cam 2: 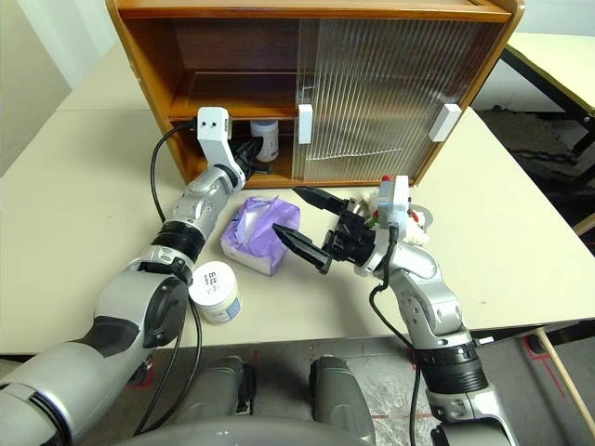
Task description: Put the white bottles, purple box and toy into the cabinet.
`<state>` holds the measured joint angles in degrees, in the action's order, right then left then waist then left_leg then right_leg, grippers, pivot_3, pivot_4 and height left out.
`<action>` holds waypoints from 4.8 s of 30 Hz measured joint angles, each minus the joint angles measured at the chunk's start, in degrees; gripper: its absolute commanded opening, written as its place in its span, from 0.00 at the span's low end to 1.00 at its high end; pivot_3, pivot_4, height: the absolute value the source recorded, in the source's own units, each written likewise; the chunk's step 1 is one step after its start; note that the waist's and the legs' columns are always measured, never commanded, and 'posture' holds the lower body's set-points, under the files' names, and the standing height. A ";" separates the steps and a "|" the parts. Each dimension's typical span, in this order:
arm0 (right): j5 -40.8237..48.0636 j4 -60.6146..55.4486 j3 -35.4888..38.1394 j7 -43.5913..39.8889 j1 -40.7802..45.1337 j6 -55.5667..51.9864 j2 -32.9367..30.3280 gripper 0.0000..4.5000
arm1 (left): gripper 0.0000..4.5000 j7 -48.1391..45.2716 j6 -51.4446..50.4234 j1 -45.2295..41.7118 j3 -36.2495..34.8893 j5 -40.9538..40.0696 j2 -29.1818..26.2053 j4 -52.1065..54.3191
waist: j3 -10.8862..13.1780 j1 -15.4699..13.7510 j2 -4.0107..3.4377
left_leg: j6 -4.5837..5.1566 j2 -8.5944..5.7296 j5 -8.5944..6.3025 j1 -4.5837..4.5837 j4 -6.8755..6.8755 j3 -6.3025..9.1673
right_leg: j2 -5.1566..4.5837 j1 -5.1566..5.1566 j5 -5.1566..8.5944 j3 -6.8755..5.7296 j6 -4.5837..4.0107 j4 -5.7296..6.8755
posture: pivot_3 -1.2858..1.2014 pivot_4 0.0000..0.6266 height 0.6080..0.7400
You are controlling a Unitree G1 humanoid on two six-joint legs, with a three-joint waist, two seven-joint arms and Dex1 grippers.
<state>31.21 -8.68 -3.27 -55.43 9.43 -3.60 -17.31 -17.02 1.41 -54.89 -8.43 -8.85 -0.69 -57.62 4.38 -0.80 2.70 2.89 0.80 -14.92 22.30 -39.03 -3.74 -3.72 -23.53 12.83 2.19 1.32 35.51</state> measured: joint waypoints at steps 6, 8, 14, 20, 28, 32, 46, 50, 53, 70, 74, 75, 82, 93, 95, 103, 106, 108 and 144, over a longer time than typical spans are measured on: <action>0.00 0.00 0.00 0.01 0.00 0.00 0.00 1.00 | 0.00 -1.09 -0.83 -0.43 0.07 -0.02 0.43 -1.28 | 0.00 -0.01 0.00 | -0.06 0.00 -0.03 -0.01 0.00 -0.01 | 0.00 0.00 -0.01 0.00 0.00 0.02 | 0.53 0.09 1.00; 0.00 0.00 0.00 0.01 0.00 0.00 0.00 1.00 | 0.00 -1.10 -0.89 -0.43 0.06 -0.01 0.36 -1.39 | 0.00 -0.01 0.00 | -0.04 0.00 -0.02 -0.01 0.00 -0.01 | 0.00 0.00 0.00 0.00 0.00 0.02 | 0.53 0.09 1.00; -0.03 0.00 -0.07 0.01 0.00 0.08 0.07 1.00 | 0.00 0.71 -0.46 -0.19 -0.26 0.00 -1.24 -0.25 | 0.00 0.07 -0.01 | -0.03 0.01 -0.02 -0.01 0.00 0.00 | 0.00 0.00 -0.01 0.00 0.00 0.03 | 0.53 0.09 1.00; -0.03 0.00 -0.16 0.03 0.00 0.33 0.09 1.00 | 0.00 2.93 0.37 -0.07 -1.91 -0.59 -0.82 0.03 | 0.01 0.16 -0.01 | -0.14 0.01 -0.08 -0.04 0.00 0.00 | -0.01 0.00 -0.02 0.00 -0.01 0.06 | 0.52 0.10 1.00; -0.02 -0.87 -0.08 0.72 -1.21 0.32 -0.78 1.00 | 0.00 7.67 3.28 -2.49 -2.85 -0.18 -0.56 -7.41 | 0.01 0.37 -0.02 | -0.13 -0.02 -0.07 -0.04 0.00 -0.02 | -0.01 0.00 -0.01 0.01 0.00 0.06 | 0.50 0.09 1.00; -0.02 -2.12 0.19 1.53 -1.60 0.33 -1.36 1.00 | 0.00 9.54 4.99 -3.42 -3.42 -0.09 -0.77 -10.00 | 0.01 1.17 -0.02 | -0.17 -0.02 -0.09 -0.06 0.00 -0.02 | -0.01 0.01 -0.02 0.00 0.00 0.10 | 0.49 0.09 1.00; 0.04 -4.65 0.48 3.62 -3.61 0.33 -2.43 1.00 | 0.00 4.22 4.32 -5.62 -5.05 -0.49 -1.10 -13.59 | 0.01 2.93 -0.02 | -0.34 -0.05 0.24 -0.10 0.00 -0.05 | -0.01 0.06 -0.09 0.00 0.18 0.08 | 0.49 0.09 1.00; 0.04 -4.65 0.48 3.79 -3.60 0.32 -2.47 1.00 | 0.00 0.17 3.14 -5.62 -4.50 -0.25 -0.22 -13.77 | 0.01 3.01 -0.02 | -0.34 -0.04 0.25 -0.10 0.00 -0.04 | 0.01 0.06 -0.09 0.01 0.17 0.06 | 0.49 0.09 1.00; 0.05 -4.64 0.48 3.78 -3.58 0.32 -2.59 1.00 | 0.00 -1.93 2.48 -5.62 -4.43 -0.25 -0.08 -13.78 | 0.01 3.08 -0.02 | -0.33 -0.04 0.25 -0.10 0.00 -0.04 | 0.01 0.05 -0.11 0.03 0.14 0.07 | 0.49 0.09 1.00; 0.07 -0.14 0.58 0.52 -0.70 0.83 -2.80 1.00 | 0.09 -21.65 -12.00 13.30 -1.37 -6.39 -8.57 23.34 | -0.02 2.79 -0.07 | -0.34 0.02 0.25 -0.12 0.00 0.00 | 0.00 -0.02 -0.23 0.07 -0.06 0.29 | 0.53 0.06 1.00; 0.14 2.32 1.68 -1.09 0.35 1.39 -3.04 1.00 | 0.38 -28.16 -18.64 22.53 0.35 -9.24 -16.62 39.19 | -0.08 2.74 -0.15 | -0.34 0.02 0.25 -0.16 0.00 0.00 | -0.03 -0.02 -0.25 0.08 -0.11 0.33 | 0.54 0.05 1.00; 0.22 3.03 1.97 -1.56 0.71 1.56 -3.19 1.00 | 0.47 -30.33 -19.42 25.30 0.24 -10.22 -19.47 42.86 | -0.10 2.84 -0.18 | -0.34 0.02 0.25 -0.18 0.00 -0.01 | -0.06 -0.02 -0.24 0.08 -0.13 0.35 | 0.54 0.05 1.00; 1.62 7.20 5.20 -5.52 1.29 1.53 -5.94 1.00 | 0.99 -48.34 -15.05 42.39 -2.52 -15.86 -35.34 53.51 | -0.09 1.98 -0.30 | -0.38 0.07 0.23 -0.24 0.01 -0.01 | -0.38 -0.01 -0.08 -0.02 -0.41 0.33 | 0.56 0.05 1.00; 0.78 11.18 6.28 -5.93 3.10 1.60 -5.14 1.00 | 0.99 -62.34 -5.17 58.90 1.57 -16.01 -41.62 61.76 | -0.12 -0.64 -0.70 | -0.41 0.14 0.21 -0.12 0.21 -0.16 | -1.03 -0.12 0.59 -0.40 -1.33 0.37 | 0.56 0.06 1.00; 0.66 11.21 6.29 -5.99 3.11 1.60 -5.14 1.00 | 0.99 -62.81 -4.47 58.93 2.17 -15.97 -41.66 61.70 | -0.12 -0.83 -0.70 | -0.41 0.14 0.21 -0.12 0.21 -0.16 | -1.01 -0.10 0.60 -0.43 -1.31 0.37 | 0.56 0.06 1.00; 0.45 11.22 6.35 -5.87 2.78 1.67 -5.20 1.00 | 0.99 -63.25 -0.47 55.65 7.78 -15.05 -38.14 58.67 | -0.17 -0.77 -0.72 | -0.36 0.11 0.24 -0.13 0.13 -0.23 | -0.76 0.00 0.41 -0.41 -0.71 0.37 | 0.54 0.06 1.00; -0.01 11.12 6.49 -4.87 2.00 1.75 -5.35 1.00 | 0.99 -62.49 1.53 54.43 9.74 -13.54 -35.86 55.66 | -0.19 -0.41 -0.76 | -0.35 0.13 0.24 -0.12 0.14 -0.23 | -0.52 -0.01 0.22 -0.36 -0.32 0.35 | 0.54 0.06 1.00; -0.45 10.79 6.49 -3.99 1.35 1.76 -5.35 1.00 | 0.99 -62.02 2.58 53.14 11.18 -12.84 -34.25 53.96 | -0.20 -0.24 -0.75 | -0.35 0.15 0.25 -0.12 0.13 -0.22 | -0.46 -0.01 0.23 -0.35 -0.31 0.35 | 0.53 0.06 1.00; -1.63 12.72 6.39 -3.17 5.33 3.00 -5.45 1.00 | 0.69 -33.01 -8.16 38.02 6.31 -8.96 -26.71 44.65 | -0.53 -0.41 -0.95 | -0.11 0.13 0.40 -0.15 0.07 -0.21 | -0.24 0.10 0.08 -0.24 -0.12 0.32 | 0.54 0.04 1.00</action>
<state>29.59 4.04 3.13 -58.60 14.76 -0.60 -22.76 -50.03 -6.75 -16.87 -2.13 -17.81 -27.40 -12.97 3.85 -1.20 1.75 2.78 0.92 -14.53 22.15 -38.96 -3.95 -3.97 -23.43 12.91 1.95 1.20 35.83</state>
